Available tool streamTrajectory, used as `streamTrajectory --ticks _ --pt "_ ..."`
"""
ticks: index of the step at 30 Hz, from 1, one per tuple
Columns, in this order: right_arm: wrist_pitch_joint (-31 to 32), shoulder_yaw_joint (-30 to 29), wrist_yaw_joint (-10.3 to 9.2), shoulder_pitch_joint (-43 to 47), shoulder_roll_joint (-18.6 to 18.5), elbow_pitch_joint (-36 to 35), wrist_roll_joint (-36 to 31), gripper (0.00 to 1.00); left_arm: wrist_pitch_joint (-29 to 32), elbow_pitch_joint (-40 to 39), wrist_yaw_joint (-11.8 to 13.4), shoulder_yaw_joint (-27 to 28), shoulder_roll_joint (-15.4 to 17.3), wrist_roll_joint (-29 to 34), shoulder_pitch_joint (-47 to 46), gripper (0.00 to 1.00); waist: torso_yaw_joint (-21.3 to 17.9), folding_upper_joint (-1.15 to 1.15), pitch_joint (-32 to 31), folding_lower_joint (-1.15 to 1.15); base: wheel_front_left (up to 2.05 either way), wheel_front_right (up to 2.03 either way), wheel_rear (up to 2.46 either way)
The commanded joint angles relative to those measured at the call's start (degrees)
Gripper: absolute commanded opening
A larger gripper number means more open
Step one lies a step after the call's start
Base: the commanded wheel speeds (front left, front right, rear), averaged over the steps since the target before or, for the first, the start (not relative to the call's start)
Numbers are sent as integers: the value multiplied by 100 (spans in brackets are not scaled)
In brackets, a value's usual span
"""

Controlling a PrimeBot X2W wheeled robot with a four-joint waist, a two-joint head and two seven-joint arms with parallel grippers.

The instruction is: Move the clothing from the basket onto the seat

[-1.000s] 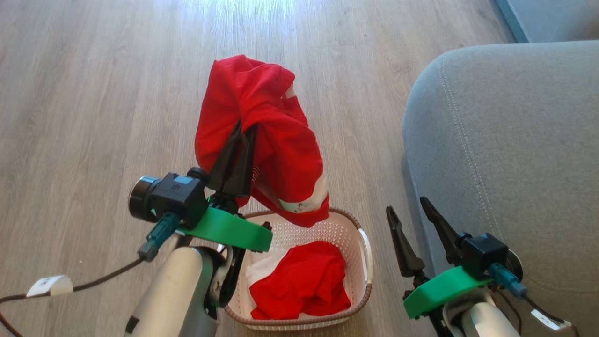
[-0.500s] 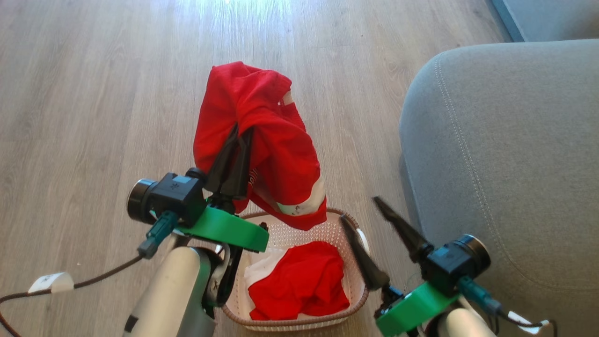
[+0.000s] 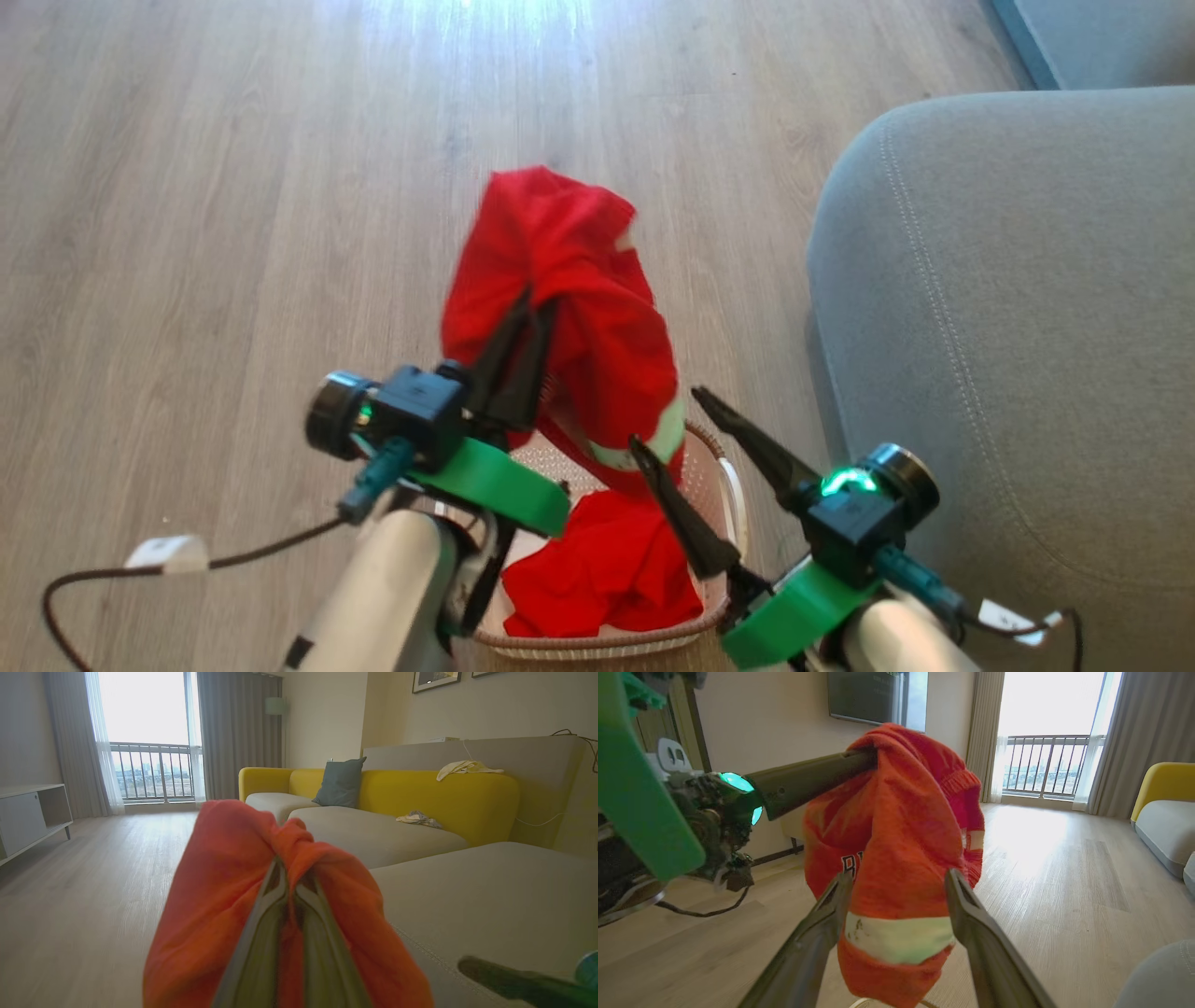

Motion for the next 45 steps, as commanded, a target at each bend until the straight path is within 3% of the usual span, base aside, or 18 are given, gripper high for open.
streamTrajectory --ticks 1,9,30,31,32,33,44,45 --pt "-13 -36 30 -275 144 -63 -107 100 -30 -172 -24 64 25 23 -161 0 42 0 -4 0 0 0 0" --pt "-13 -276 30 -449 316 337 -274 100 -30 -81 -55 -380 25 -74 -188 0 187 0 -23 0 0 0 0" --pt "-13 33 30 -1077 404 1281 -939 100 -30 153 -245 -1493 25 -300 -262 0 294 0 0 0 0 0 0" --pt "-13 30 30 -1074 409 1334 -882 56 -30 164 -239 -1513 25 -312 -269 0 301 0 -2 0 0 0 0" --pt "-13 -8 30 -1083 412 1353 -846 24 -30 175 -233 -1527 25 -322 -275 0 308 0 -2 0 0 0 0" --pt "-13 -71 30 -1084 415 1344 -806 0 -30 185 -223 -1532 25 -330 -279 0 317 0 -1 0 0 0 0" --pt "-13 -424 30 -923 421 994 -330 0 -30 244 -144 -1423 25 -369 -263 0 395 0 -12 0 0 0 0" --pt "-13 -462 30 -912 421 970 -323 0 -30 242 -132 -1410 25 -369 -259 14 397 0 -14 0 0 0 0"
